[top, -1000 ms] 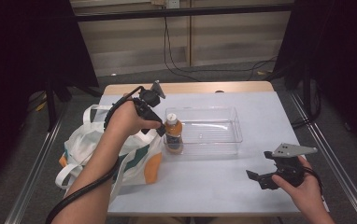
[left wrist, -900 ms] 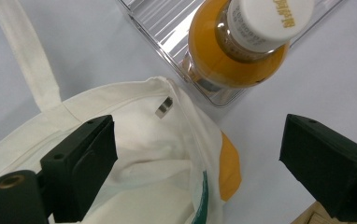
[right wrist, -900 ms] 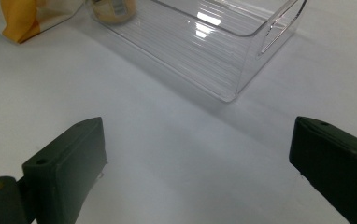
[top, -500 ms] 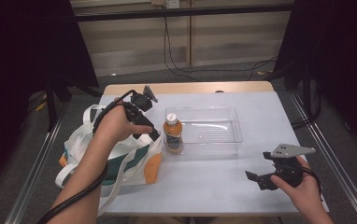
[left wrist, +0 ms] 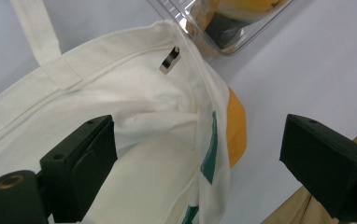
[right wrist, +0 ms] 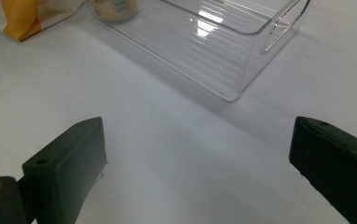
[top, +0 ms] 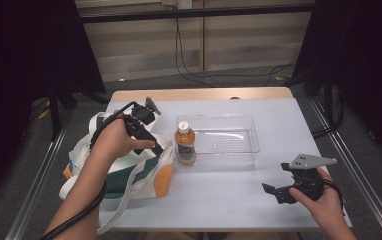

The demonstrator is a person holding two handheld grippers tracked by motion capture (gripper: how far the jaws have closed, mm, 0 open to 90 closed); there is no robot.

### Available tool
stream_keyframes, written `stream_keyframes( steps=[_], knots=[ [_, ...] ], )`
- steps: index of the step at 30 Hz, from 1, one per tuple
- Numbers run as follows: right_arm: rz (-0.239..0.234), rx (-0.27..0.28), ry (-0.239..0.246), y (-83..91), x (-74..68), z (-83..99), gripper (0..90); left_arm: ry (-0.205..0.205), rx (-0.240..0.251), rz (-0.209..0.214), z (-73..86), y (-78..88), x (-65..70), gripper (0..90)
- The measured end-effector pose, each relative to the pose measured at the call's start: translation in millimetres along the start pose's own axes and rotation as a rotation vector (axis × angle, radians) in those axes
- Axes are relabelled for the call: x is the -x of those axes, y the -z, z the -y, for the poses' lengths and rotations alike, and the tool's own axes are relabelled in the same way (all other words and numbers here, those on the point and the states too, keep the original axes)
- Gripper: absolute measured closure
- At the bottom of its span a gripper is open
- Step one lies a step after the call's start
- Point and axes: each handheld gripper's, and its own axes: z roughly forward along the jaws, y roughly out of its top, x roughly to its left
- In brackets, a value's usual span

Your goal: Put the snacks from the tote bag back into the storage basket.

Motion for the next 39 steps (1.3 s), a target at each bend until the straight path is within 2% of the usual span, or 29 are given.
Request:
stream_keyframes(
  steps=[1,17,21,22,23,26,39],
  knots=[
    [0.0,0.0,0.0,0.1,0.2,0.1,3.8,-0.003,0.0,0.015,1.2,-0.1,-0.8,10.4],
    [-0.003,0.0,0.003,-0.2,-0.2,-0.3,3.8,0.019,0.001,0.028,24.5,0.4,-2.1,10.4],
    [-0.001,-0.001,0.0,0.0,0.3,0.0,3.8,0.025,0.017,0.035,28.7,0.4,-1.1,10.4],
    [0.0,-0.001,0.001,0.1,0.2,-0.1,3.8,0.019,0.012,0.018,29.8,1.2,-1.3,10.4],
    [-0.002,0.0,0.002,0.0,-0.1,-0.2,3.8,0.019,0.015,0.036,30.5,1.0,-1.5,10.4],
    [-0.003,-0.001,0.003,-0.1,-0.4,-0.3,3.8,0.024,0.03,0.043,33.9,1.5,-1.4,10.4],
    [-0.004,-0.002,0.002,-0.1,-0.6,-0.1,3.8,0.044,0.061,0.051,51.8,-2.9,-4.0,10.3]
  ],
)
